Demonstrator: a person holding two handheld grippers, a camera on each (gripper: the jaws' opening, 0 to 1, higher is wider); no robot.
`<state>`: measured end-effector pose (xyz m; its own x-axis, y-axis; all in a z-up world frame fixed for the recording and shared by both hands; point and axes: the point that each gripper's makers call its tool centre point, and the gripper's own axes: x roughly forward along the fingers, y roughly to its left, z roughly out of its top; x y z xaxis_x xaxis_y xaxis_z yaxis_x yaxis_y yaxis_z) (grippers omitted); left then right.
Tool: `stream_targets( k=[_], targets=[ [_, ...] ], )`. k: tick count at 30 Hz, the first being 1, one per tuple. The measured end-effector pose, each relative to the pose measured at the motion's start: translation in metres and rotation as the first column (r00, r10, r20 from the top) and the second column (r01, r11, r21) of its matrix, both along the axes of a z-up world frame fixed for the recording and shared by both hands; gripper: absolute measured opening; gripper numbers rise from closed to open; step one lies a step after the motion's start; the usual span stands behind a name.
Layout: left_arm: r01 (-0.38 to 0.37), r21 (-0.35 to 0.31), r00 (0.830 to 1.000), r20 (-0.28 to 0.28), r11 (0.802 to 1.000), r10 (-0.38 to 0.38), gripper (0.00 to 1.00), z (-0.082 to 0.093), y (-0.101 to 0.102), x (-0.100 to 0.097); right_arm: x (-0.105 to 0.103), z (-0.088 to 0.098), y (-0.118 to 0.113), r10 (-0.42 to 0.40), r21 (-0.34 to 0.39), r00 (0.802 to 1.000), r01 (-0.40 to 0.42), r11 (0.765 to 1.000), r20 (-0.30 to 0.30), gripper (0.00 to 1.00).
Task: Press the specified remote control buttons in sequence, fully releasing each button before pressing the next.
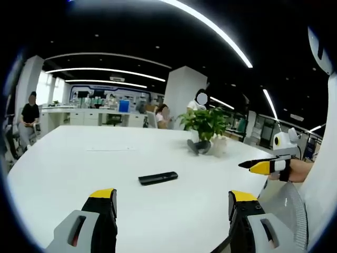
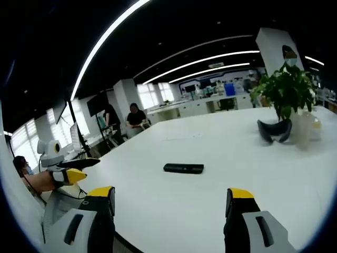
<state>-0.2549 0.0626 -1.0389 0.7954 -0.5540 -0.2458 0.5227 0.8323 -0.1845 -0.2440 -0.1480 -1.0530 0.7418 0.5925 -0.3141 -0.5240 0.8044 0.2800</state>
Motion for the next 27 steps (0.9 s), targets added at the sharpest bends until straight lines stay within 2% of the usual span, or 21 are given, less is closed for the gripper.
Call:
stream_targets(
  k=[8, 12, 17, 27],
  targets=[
    [0.0, 0.006, 1.0, -0.001, 1.0, 0.0, 0.9, -0.001, 0.0, 0.001, 0.0, -0.001, 0.001, 0.002, -0.032, 1.0, -0.002, 0.999, 0.001, 0.86],
    [-0.009, 0.009, 1.0, 0.002, 1.0, 0.008, 0.9, 0.0, 0.001, 0.002, -0.001, -0.011, -0.001, 0.019, -0.113, 0.999, -0.022, 0.993, -0.027, 0.84],
    [-0.024, 0.008, 1.0, 0.0, 1.0, 0.024, 0.9, -0.002, 0.005, 0.002, -0.001, -0.014, -0.003, 0.04, -0.172, 0.999, -0.044, 0.984, -0.027, 0.84],
    [0.002, 0.043, 1.0, -0.025, 0.999, -0.001, 0.89, -0.011, 0.003, 0.003, 0.0, -0.008, -0.003, 0.029, -0.17, 1.0, -0.03, 0.985, -0.008, 0.84]
  ],
)
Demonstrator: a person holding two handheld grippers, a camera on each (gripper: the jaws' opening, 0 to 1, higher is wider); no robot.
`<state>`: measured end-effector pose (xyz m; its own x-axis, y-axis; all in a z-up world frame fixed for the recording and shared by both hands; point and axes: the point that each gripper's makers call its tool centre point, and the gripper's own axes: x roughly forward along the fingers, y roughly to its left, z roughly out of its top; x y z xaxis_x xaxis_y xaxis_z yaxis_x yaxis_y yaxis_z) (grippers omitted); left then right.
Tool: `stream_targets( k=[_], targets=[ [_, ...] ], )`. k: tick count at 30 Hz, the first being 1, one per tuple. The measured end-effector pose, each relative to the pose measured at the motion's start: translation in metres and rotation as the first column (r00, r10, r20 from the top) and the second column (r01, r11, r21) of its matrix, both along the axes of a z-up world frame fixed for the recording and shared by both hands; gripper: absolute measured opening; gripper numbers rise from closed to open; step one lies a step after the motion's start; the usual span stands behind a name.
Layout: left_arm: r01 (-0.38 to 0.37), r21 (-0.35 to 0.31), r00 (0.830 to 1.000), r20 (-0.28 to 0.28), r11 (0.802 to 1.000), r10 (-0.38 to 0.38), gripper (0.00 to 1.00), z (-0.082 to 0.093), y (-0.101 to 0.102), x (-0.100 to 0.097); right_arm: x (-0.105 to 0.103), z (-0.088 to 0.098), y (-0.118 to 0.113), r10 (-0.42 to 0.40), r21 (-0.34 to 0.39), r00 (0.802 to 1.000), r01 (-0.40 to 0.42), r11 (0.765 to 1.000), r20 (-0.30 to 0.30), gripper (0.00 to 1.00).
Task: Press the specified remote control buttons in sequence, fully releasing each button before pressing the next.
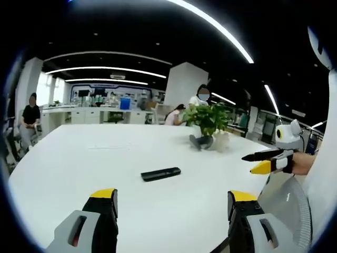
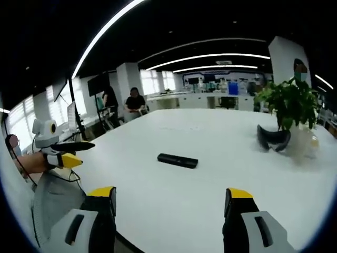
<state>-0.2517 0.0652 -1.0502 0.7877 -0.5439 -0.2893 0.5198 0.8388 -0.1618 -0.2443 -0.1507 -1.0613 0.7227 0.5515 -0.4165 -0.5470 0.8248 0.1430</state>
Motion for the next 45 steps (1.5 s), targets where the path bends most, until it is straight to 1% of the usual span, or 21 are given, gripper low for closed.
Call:
stream_targets(
  k=[9, 20, 25, 28, 31, 32, 33, 34, 36, 40, 42, 44, 45],
  targets=[
    [0.036, 0.003, 0.999, -0.027, 0.999, -0.036, 0.89, -0.009, -0.009, 0.004, -0.008, 0.004, -0.004, -0.005, -0.002, 1.0, 0.005, 1.0, 0.023, 0.84],
    [0.054, 0.003, 0.997, -0.063, 0.999, -0.054, 0.88, -0.02, -0.011, 0.015, -0.003, 0.003, -0.011, -0.028, -0.004, 0.999, 0.028, 1.0, 0.015, 0.83],
    [0.072, 0.008, 0.995, -0.075, 0.997, -0.072, 0.88, -0.022, -0.014, 0.022, 0.001, -0.002, -0.014, -0.041, -0.014, 0.999, 0.041, 0.999, 0.005, 0.83],
    [0.089, 0.015, 0.993, -0.081, 0.996, -0.087, 0.88, -0.023, -0.018, 0.027, 0.004, -0.005, -0.014, -0.049, -0.005, 0.999, 0.049, 0.999, -0.004, 0.82],
    [0.105, 0.021, 0.99, -0.092, 0.994, -0.103, 0.88, -0.025, -0.021, 0.033, 0.006, -0.009, -0.013, -0.054, -0.011, 0.998, 0.054, 0.998, -0.014, 0.82],
    [0.113, 0.029, 0.988, -0.105, 0.993, -0.11, 0.88, -0.028, -0.022, 0.035, 0.006, -0.01, -0.013, -0.055, -0.012, 0.998, 0.055, 0.998, -0.017, 0.82],
    [0.126, 0.04, 0.985, -0.122, 0.991, -0.121, 0.88, -0.032, -0.023, 0.036, 0.007, -0.011, -0.013, -0.057, -0.01, 0.998, 0.056, 0.998, -0.021, 0.82],
    [0.158, 0.062, 0.978, -0.148, 0.985, -0.148, 0.88, -0.037, -0.025, 0.036, 0.006, -0.011, -0.013, -0.059, -0.009, 0.998, 0.059, 0.998, -0.022, 0.82],
    [0.205, 0.115, 0.967, -0.177, 0.972, -0.183, 0.88, -0.048, -0.026, 0.039, 0.006, -0.01, -0.014, -0.061, -0.011, 0.998, 0.061, 0.998, -0.021, 0.81],
    [0.265, 0.163, 0.947, -0.228, 0.95, -0.225, 0.85, -0.064, -0.031, 0.047, 0.004, -0.016, -0.017, -0.067, -0.033, 0.997, 0.066, 0.997, -0.029, 0.8],
    [0.322, 0.2, 0.924, -0.28, 0.925, -0.261, 0.83, -0.08, -0.035, 0.05, 0.003, -0.017, -0.018, -0.071, -0.026, 0.997, 0.07, 0.997, -0.038, 0.8],
    [0.343, 0.203, 0.914, -0.297, 0.917, -0.276, 0.82, -0.086, -0.038, 0.055, 0.002, -0.018, -0.018, -0.071, -0.024, 0.997, 0.07, 0.997, -0.044, 0.79],
    [0.366, 0.196, 0.902, -0.316, 0.91, -0.295, 0.82, -0.091, -0.041, 0.058, 0.001, -0.018, -0.018, -0.07, -0.026, 0.997, 0.069, 0.997, -0.046, 0.79]
  ],
)
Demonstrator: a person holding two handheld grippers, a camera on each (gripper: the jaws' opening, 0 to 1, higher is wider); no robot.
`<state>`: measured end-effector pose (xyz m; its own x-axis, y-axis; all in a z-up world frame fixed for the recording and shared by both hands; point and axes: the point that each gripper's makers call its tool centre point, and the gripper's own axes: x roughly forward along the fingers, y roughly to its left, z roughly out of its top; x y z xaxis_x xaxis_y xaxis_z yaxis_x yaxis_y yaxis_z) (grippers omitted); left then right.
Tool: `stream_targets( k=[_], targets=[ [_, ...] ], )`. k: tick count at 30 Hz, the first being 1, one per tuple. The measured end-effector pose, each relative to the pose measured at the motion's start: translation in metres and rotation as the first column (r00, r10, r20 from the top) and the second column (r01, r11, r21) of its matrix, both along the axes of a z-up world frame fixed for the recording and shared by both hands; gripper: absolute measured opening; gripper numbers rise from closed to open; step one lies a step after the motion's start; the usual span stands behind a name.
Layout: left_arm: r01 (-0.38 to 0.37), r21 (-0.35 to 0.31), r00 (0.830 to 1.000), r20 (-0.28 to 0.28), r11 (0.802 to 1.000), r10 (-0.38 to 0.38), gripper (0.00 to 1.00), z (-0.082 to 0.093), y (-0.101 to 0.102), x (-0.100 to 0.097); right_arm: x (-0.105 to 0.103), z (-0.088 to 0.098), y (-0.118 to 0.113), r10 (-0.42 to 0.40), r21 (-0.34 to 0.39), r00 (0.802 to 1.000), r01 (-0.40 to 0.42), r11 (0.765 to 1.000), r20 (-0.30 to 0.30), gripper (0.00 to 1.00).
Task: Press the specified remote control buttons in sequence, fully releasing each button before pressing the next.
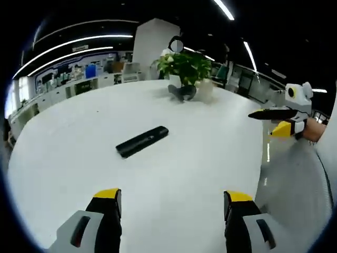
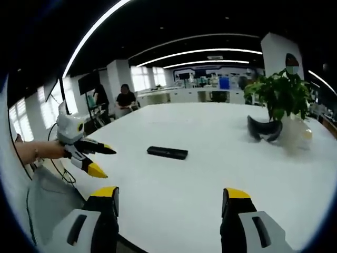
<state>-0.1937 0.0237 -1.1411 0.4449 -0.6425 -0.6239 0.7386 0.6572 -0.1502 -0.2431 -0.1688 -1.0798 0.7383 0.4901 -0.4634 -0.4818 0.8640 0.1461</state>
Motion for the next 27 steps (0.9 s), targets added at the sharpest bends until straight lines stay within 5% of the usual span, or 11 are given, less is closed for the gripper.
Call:
stream_targets(
  k=[3, 7, 12, 16, 21, 27],
  targets=[
    [0.039, 0.038, 0.999, -0.029, 0.998, -0.038, 0.8, -0.01, -0.002, 0.009, -0.002, -0.002, -0.001, 0.009, -0.024, 1.0, -0.009, 1.0, -0.006, 0.78],
    [0.146, 0.168, 0.989, -0.037, 0.975, -0.141, 0.75, -0.02, -0.001, 0.021, -0.005, -0.005, -0.001, 0.024, -0.049, 1.0, -0.025, 0.998, -0.013, 0.77],
    [0.217, 0.21, 0.976, -0.038, 0.953, -0.213, 0.73, -0.022, -0.009, 0.042, -0.01, -0.009, 0.0, 0.049, -0.079, 0.998, -0.051, 0.996, -0.029, 0.73],
    [0.271, 0.288, 0.961, -0.028, 0.919, -0.275, 0.72, -0.025, -0.012, 0.063, -0.014, -0.012, -0.001, 0.07, -0.115, 0.997, -0.074, 0.991, -0.032, 0.68],
    [0.34, 0.404, 0.929, -0.002, 0.849, -0.371, 0.71, -0.026, -0.02, 0.087, -0.019, -0.015, -0.001, 0.092, -0.135, 0.995, -0.096, 0.986, -0.035, 0.58],
    [0.378, 0.408, 0.915, -0.032, 0.831, -0.401, 0.69, -0.033, -0.034, 0.103, -0.028, -0.021, -0.001, 0.125, -0.166, 0.989, -0.136, 0.977, -0.076, 0.44]
  ],
)
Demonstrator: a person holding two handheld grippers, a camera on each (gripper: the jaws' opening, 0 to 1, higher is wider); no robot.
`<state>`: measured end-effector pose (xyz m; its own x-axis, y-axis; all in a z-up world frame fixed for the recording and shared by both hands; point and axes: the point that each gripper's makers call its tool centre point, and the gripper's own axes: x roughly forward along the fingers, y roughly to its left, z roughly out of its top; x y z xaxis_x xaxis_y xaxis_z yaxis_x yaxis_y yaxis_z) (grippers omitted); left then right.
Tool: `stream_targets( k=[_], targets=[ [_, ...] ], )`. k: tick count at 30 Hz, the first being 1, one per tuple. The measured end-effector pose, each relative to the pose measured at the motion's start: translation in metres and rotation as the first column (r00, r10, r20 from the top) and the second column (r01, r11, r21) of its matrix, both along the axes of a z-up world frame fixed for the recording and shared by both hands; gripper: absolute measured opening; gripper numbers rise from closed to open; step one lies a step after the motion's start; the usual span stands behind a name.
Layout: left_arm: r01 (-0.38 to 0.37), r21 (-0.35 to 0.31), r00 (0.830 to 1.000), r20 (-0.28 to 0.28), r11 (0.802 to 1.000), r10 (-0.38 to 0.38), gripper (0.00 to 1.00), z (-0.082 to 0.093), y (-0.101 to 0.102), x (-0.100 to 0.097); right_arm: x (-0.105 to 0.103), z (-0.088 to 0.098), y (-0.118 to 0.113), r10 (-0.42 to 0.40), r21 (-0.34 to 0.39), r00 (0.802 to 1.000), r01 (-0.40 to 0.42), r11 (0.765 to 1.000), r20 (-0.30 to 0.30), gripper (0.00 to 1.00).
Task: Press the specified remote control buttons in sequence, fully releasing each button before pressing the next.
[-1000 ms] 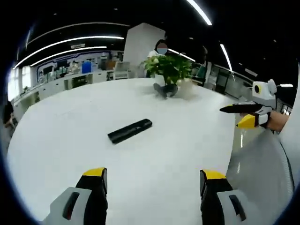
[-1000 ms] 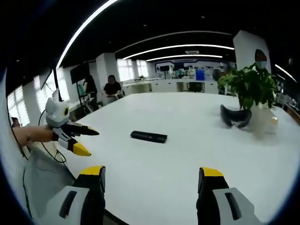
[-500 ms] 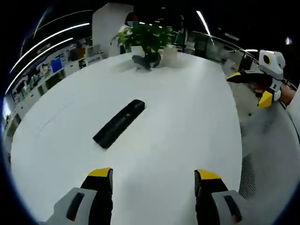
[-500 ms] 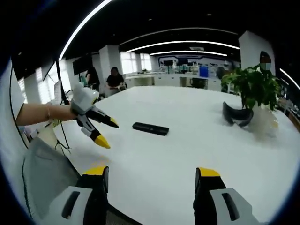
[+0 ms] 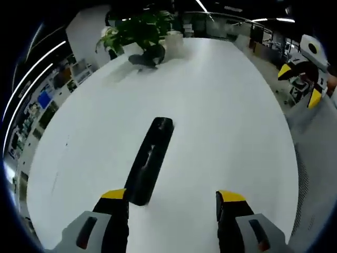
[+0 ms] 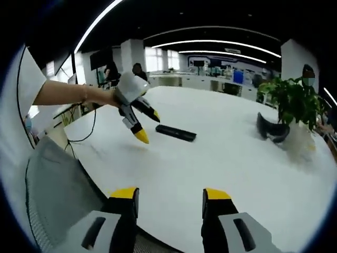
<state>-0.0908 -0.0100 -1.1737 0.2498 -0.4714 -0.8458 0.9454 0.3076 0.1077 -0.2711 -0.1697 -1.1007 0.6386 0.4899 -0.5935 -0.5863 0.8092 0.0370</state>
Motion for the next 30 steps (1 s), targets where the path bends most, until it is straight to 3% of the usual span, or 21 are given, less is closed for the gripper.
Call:
stream_targets(
  k=[9, 19, 26, 30],
  targets=[
    [0.033, 0.06, 0.997, -0.072, 0.998, -0.028, 0.64, -0.012, -0.005, 0.021, -0.008, -0.004, -0.004, 0.006, -0.019, 1.0, -0.006, 1.0, -0.016, 0.36],
    [0.031, 0.048, 0.989, -0.144, 0.998, -0.023, 0.56, -0.018, -0.012, 0.027, -0.01, -0.005, -0.009, -0.003, -0.03, 1.0, 0.003, 1.0, -0.02, 0.27],
    [0.074, 0.055, 0.989, -0.135, 0.996, -0.065, 0.43, -0.016, -0.015, 0.02, -0.008, -0.001, -0.011, -0.004, -0.034, 1.0, 0.004, 0.999, -0.006, 0.23],
    [0.107, 0.052, 0.987, -0.128, 0.993, -0.1, 0.28, -0.016, -0.018, 0.013, -0.007, 0.0, -0.011, 0.0, -0.04, 1.0, 0.0, 0.999, -0.002, 0.21]
  ],
)
